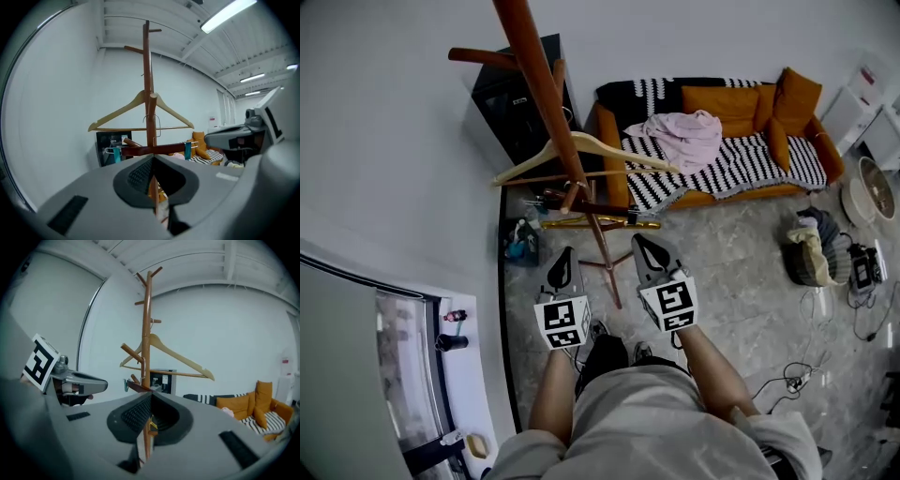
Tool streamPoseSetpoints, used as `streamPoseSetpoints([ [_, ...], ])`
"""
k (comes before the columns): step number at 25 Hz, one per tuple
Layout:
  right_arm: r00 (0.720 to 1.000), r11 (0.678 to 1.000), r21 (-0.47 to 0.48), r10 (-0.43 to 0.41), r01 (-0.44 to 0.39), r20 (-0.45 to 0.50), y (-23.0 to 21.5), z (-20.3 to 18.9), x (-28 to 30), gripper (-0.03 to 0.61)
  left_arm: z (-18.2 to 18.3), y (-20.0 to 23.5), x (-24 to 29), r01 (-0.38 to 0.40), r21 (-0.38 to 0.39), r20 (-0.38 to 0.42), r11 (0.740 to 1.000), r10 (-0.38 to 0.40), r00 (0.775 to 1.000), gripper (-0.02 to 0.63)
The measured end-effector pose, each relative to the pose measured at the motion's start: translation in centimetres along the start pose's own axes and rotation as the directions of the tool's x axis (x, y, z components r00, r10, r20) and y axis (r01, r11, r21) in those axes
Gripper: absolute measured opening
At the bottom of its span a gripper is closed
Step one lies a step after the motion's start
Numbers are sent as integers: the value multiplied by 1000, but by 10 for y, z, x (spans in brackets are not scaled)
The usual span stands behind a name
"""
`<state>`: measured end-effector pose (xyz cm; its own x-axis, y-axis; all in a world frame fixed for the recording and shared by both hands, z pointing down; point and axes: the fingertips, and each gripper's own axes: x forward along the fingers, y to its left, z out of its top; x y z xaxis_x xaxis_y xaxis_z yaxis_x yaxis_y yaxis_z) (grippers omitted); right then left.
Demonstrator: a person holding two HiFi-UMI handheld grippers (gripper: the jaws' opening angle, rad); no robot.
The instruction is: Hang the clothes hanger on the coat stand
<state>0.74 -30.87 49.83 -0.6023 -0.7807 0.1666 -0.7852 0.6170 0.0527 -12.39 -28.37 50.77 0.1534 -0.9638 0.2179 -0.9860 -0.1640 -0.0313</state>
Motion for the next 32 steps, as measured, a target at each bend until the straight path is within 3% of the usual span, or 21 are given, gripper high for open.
streamPoseSetpoints([
  [2,1000,999,42,-2,1,13,-3,0,-7,5,-1,0,-10,-11,-10,4,1000,11,1000,9],
  [6,999,999,33,-11,10,40,-7,7,-24,5,5,1,-32,-42,-19,35,999,43,998,9],
  [17,992,986,-162,-27,47,125,6,55,-77,5,41,-1,-94,-82,-53,139,995,88,986,9],
  [32,971,986,-98,-115,138,209,89,81,-147,5,43,-13,-186,12,36,195,999,-19,981,9],
])
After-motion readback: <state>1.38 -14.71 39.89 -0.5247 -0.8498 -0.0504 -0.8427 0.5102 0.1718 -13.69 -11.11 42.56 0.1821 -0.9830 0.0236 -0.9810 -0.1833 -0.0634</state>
